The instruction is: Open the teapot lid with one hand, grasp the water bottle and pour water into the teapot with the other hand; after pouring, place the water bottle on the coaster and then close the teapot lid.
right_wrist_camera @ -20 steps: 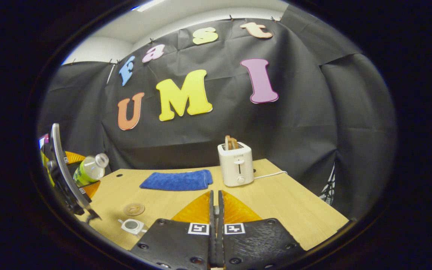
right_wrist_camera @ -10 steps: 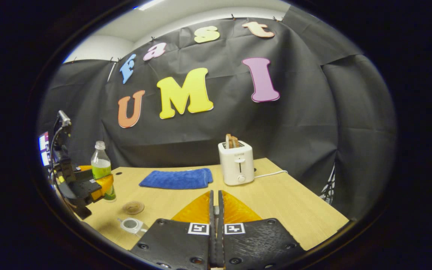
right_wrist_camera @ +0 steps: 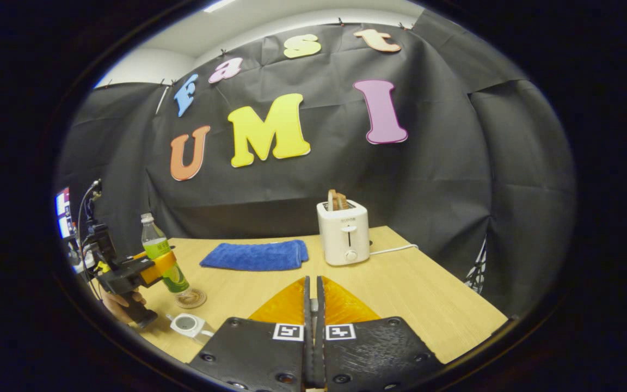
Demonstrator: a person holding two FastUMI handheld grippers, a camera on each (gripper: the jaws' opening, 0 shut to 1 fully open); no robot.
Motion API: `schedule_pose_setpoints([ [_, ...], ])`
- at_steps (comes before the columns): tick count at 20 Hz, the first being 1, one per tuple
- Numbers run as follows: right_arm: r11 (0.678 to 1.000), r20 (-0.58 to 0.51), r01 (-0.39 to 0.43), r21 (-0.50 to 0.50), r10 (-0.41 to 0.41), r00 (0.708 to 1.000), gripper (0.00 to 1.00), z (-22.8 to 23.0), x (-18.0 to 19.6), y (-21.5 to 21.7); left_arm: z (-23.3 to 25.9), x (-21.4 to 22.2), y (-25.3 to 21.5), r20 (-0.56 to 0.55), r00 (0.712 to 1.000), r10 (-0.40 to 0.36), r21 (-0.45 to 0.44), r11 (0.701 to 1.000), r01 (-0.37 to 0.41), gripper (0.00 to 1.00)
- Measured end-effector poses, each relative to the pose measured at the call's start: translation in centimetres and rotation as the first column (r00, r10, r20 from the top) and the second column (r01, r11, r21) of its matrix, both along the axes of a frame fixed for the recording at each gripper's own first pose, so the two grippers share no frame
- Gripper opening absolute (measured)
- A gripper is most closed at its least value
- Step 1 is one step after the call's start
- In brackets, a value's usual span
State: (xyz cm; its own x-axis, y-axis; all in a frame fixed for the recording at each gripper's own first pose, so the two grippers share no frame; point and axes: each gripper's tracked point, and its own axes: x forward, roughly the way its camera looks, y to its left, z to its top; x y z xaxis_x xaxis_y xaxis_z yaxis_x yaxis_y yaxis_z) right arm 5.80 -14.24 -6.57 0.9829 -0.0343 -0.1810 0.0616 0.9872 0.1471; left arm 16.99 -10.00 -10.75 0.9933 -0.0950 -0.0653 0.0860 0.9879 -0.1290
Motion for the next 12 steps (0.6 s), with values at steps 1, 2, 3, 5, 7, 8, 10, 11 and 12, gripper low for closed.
schedule_pose_setpoints([
  [1,1.000,-0.002,0.001,-0.004,-0.001,1.000,0.00,-0.1,0.1,0.0,-0.3,0.2,-0.4,-0.009,1.000,-0.013,0.005,1.000,0.013,0.78],
  [2,1.000,-0.003,0.001,-0.007,-0.001,1.000,0.01,-0.2,0.1,0.1,-0.3,0.2,-0.4,-0.002,1.000,-0.017,0.008,1.000,0.017,0.78],
  [3,1.000,-0.003,-0.001,-0.009,0.001,1.000,0.01,-0.2,0.1,0.2,-0.3,0.3,-0.4,0.002,1.000,-0.014,0.012,1.000,0.014,0.78],
  [5,1.000,-0.005,-0.005,-0.014,0.005,1.000,0.00,-0.2,0.0,0.4,-1.1,0.6,-0.7,-0.012,1.000,-0.023,0.011,1.000,0.023,0.78],
  [7,1.000,-0.006,-0.007,-0.021,0.007,1.000,0.00,-0.3,0.0,0.6,-1.7,0.8,-0.8,-0.026,0.999,-0.030,0.017,0.999,0.031,0.79],
  [8,1.000,-0.008,-0.010,-0.021,0.009,1.000,0.00,-0.3,0.1,0.7,-1.9,0.8,-0.6,-0.023,0.999,-0.026,0.030,0.999,0.027,0.79],
  [10,1.000,-0.010,-0.011,-0.022,0.011,1.000,0.00,-0.3,0.1,0.8,-1.5,0.5,-0.4,0.002,0.999,-0.034,0.037,0.999,0.034,0.80],
  [11,1.000,-0.012,-0.014,-0.023,0.013,1.000,0.00,-0.4,0.2,0.8,-1.2,0.3,-0.7,0.013,0.999,-0.044,0.034,0.998,0.044,0.81],
  [12,1.000,-0.013,-0.015,-0.023,0.014,1.000,0.00,-0.4,0.2,0.9,-1.0,0.3,-0.9,0.014,0.999,-0.050,0.036,0.998,0.049,0.81],
])
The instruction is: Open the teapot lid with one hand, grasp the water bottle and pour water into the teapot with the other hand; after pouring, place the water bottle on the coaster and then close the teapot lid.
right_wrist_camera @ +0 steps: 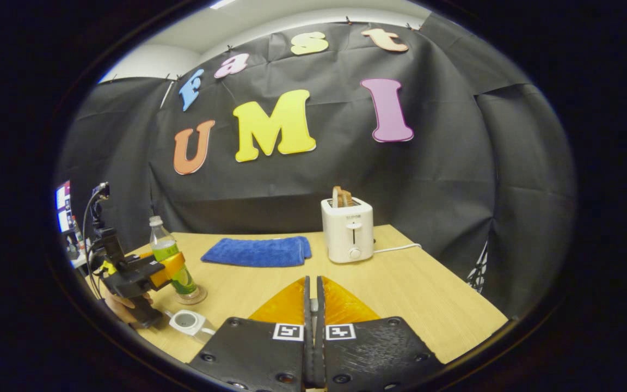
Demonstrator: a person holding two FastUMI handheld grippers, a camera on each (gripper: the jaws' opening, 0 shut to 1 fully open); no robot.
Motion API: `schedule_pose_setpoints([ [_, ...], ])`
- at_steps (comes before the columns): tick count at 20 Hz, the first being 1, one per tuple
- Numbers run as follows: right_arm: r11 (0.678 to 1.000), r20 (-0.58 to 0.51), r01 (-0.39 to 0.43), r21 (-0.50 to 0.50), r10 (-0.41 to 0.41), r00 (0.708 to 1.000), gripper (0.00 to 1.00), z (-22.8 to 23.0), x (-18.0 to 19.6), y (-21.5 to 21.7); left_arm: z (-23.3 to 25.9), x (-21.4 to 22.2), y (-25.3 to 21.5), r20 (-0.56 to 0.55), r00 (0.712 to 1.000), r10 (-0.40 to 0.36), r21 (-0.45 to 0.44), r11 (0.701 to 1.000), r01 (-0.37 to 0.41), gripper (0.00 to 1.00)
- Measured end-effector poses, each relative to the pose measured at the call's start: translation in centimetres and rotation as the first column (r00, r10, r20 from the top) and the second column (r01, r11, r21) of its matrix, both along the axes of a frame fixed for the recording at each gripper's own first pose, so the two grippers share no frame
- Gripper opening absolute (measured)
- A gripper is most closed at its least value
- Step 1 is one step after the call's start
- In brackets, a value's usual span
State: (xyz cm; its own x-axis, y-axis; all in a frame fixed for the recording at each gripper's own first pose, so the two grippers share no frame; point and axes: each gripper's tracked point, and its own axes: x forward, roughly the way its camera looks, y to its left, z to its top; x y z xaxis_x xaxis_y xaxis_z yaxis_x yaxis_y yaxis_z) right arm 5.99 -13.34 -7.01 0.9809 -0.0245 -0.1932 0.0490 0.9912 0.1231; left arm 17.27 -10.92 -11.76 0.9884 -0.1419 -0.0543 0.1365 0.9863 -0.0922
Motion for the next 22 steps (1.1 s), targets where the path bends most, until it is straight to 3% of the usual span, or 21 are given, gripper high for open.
schedule_pose_setpoints([
  [4,1.000,0.006,-0.009,-0.002,0.009,1.000,0.00,0.2,0.0,0.5,2.0,-0.5,0.3,0.052,0.999,0.000,0.022,1.000,-0.001,0.90],
  [5,1.000,0.011,-0.016,-0.002,0.016,1.000,0.00,0.2,-0.1,0.7,2.6,-1.0,0.1,0.063,0.998,-0.010,0.027,1.000,0.009,0.99],
  [6,1.000,0.015,-0.024,-0.002,0.024,1.000,0.00,0.4,-0.1,1.1,3.3,-1.4,0.0,0.081,0.997,-0.015,0.036,0.999,0.012,1.00],
  [11,0.998,0.014,-0.063,-0.027,0.063,0.998,0.01,0.0,0.1,3.2,7.4,-3.1,0.8,0.120,0.993,-0.007,0.014,1.000,0.005,1.00],
  [16,0.984,0.040,-0.176,-0.023,0.177,0.983,0.00,0.2,0.0,8.2,9.8,-6.3,3.2,0.114,0.993,0.042,0.041,0.998,-0.047,1.00],
  [22,0.951,0.052,-0.309,0.013,0.308,0.950,0.00,-1.9,0.5,15.4,9.7,-10.9,5.1,0.099,0.995,0.017,0.026,0.999,-0.019,1.00],
])
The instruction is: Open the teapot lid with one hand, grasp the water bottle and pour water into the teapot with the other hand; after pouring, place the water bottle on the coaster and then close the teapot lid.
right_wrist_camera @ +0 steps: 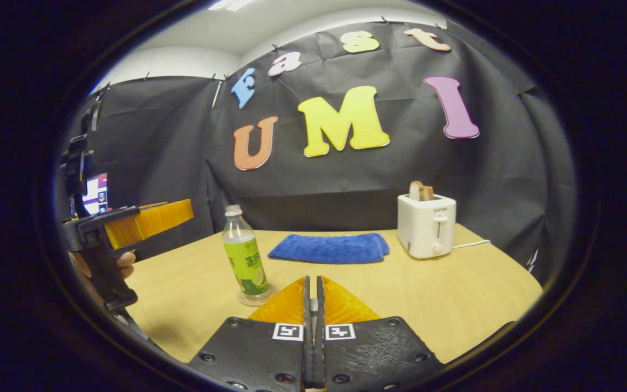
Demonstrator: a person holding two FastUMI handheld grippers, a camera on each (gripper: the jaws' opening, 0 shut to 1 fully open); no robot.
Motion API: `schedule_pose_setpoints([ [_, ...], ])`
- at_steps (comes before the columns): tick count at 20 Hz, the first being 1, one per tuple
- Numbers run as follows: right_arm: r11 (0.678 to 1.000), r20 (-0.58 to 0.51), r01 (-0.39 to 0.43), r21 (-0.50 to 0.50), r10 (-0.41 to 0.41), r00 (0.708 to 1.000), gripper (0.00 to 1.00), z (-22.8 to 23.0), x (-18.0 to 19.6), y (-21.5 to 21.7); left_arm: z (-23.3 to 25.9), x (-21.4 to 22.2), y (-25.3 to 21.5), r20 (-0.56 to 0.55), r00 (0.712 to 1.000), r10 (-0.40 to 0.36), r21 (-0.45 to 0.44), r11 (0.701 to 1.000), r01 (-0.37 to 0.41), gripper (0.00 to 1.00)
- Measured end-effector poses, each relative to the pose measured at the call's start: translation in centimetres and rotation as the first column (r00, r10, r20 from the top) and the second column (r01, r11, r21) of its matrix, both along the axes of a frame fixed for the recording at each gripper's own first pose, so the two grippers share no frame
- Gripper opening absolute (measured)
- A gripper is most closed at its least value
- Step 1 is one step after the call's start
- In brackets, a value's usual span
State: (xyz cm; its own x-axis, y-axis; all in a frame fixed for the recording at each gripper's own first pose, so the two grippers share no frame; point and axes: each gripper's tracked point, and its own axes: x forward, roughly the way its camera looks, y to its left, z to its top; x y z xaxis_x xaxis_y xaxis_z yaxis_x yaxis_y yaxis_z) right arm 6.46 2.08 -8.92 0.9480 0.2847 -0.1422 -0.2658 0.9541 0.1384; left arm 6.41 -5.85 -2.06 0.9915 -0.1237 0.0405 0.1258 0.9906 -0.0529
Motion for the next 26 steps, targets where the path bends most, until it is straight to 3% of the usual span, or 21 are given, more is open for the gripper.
schedule_pose_setpoints([
  [5,0.998,0.037,-0.056,-0.039,0.057,0.998,0.00,-1.8,0.7,4.5,0.3,-1.9,2.9,0.004,1.000,0.012,0.030,0.999,-0.012,1.00],
  [7,0.998,0.047,-0.067,-0.020,0.068,0.997,0.00,-2.2,0.7,5.5,1.0,-2.2,4.4,0.009,1.000,0.027,0.001,1.000,-0.027,1.00],
  [13,0.999,0.019,-0.046,-0.004,0.046,0.999,0.01,-3.7,0.9,5.4,1.4,-2.7,6.5,-0.006,1.000,0.014,-0.106,0.994,-0.014,1.00],
  [23,0.999,0.006,-0.048,-0.013,0.048,0.999,0.04,-5.0,1.0,5.7,0.2,-2.7,4.8,-0.037,0.999,-0.015,-0.056,0.998,0.013,0.99],
  [26,1.000,-0.001,-0.020,-0.022,0.020,1.000,0.18,-4.7,0.9,5.2,0.0,-2.6,4.6,-0.045,0.999,-0.016,-0.043,0.999,0.014,0.99],
])
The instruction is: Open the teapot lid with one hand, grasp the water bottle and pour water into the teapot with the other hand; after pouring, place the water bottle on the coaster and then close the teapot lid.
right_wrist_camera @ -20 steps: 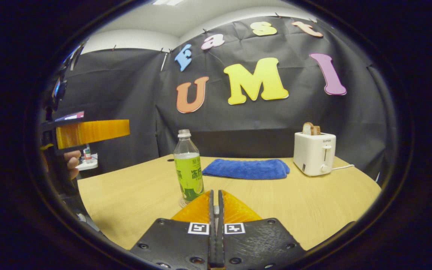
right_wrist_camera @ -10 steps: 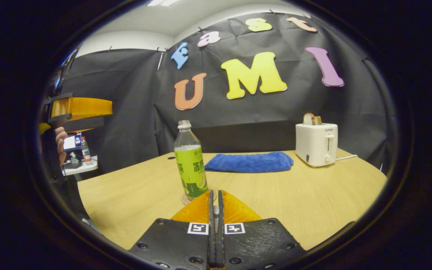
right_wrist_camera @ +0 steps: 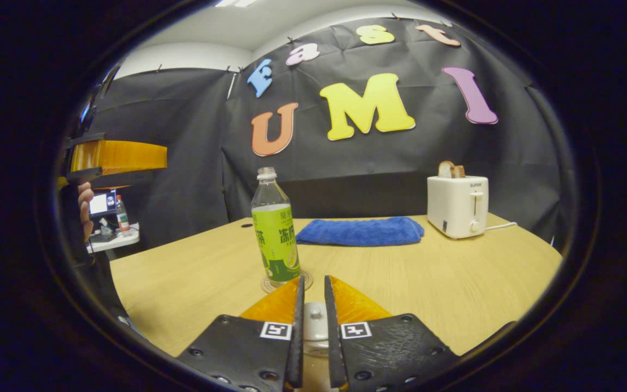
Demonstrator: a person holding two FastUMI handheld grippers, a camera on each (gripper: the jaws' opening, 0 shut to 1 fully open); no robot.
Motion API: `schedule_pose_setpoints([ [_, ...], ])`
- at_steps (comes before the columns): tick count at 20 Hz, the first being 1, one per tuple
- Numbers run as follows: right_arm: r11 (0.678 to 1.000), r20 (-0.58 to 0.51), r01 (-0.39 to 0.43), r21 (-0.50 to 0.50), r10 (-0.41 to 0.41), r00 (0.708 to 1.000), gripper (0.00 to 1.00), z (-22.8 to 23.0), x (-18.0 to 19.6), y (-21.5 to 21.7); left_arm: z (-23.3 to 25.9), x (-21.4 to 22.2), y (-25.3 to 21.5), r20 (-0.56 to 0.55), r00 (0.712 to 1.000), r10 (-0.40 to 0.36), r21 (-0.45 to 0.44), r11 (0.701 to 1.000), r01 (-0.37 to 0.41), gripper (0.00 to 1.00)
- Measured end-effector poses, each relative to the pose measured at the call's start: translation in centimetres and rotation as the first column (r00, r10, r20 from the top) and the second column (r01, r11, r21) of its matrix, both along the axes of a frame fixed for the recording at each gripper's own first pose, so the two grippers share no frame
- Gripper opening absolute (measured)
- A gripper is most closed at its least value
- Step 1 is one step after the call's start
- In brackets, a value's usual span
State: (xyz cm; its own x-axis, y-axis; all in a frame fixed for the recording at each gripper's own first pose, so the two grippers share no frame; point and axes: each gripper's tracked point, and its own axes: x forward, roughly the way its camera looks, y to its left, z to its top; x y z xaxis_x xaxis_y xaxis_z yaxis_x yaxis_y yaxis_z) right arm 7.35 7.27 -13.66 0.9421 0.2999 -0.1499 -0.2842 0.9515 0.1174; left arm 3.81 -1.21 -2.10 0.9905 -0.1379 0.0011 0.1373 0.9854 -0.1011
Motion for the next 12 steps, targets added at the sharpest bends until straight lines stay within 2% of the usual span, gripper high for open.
schedule_pose_setpoints([
  [2,1.000,0.012,0.011,-0.009,-0.011,1.000,0.29,0.8,-0.4,0.0,0.0,0.0,0.0,0.000,1.000,0.000,0.010,1.000,0.000,0.99],
  [4,1.000,0.025,0.015,0.004,-0.015,1.000,0.48,2.1,-0.8,-0.2,0.0,-0.1,-0.2,-0.004,1.000,-0.003,0.020,1.000,0.003,0.99],
  [7,0.998,0.031,0.022,0.058,-0.024,0.999,0.58,4.6,-1.8,-0.9,0.3,-0.3,-0.1,0.002,1.000,0.011,0.042,0.999,-0.011,0.99],
  [9,0.997,0.051,0.022,0.069,-0.025,0.998,0.77,6.9,-2.6,-1.5,0.5,-0.7,-0.5,0.008,1.000,0.011,0.054,0.998,-0.011,0.99],
  [10,0.998,0.066,0.043,0.055,-0.046,0.997,0.91,7.9,-2.9,-2.5,0.6,-0.9,-0.6,0.008,1.000,0.012,0.060,0.998,-0.012,0.99],
  [11,0.997,0.081,0.064,0.036,-0.067,0.994,0.98,9.0,-3.4,-3.5,0.6,-1.2,-0.9,0.009,1.000,0.013,0.068,0.998,-0.014,0.99],
  [12,0.996,0.097,0.092,0.014,-0.093,0.991,0.97,10.1,-3.8,-4.5,0.7,-1.6,-0.9,0.008,1.000,0.018,0.075,0.997,-0.018,0.99],
])
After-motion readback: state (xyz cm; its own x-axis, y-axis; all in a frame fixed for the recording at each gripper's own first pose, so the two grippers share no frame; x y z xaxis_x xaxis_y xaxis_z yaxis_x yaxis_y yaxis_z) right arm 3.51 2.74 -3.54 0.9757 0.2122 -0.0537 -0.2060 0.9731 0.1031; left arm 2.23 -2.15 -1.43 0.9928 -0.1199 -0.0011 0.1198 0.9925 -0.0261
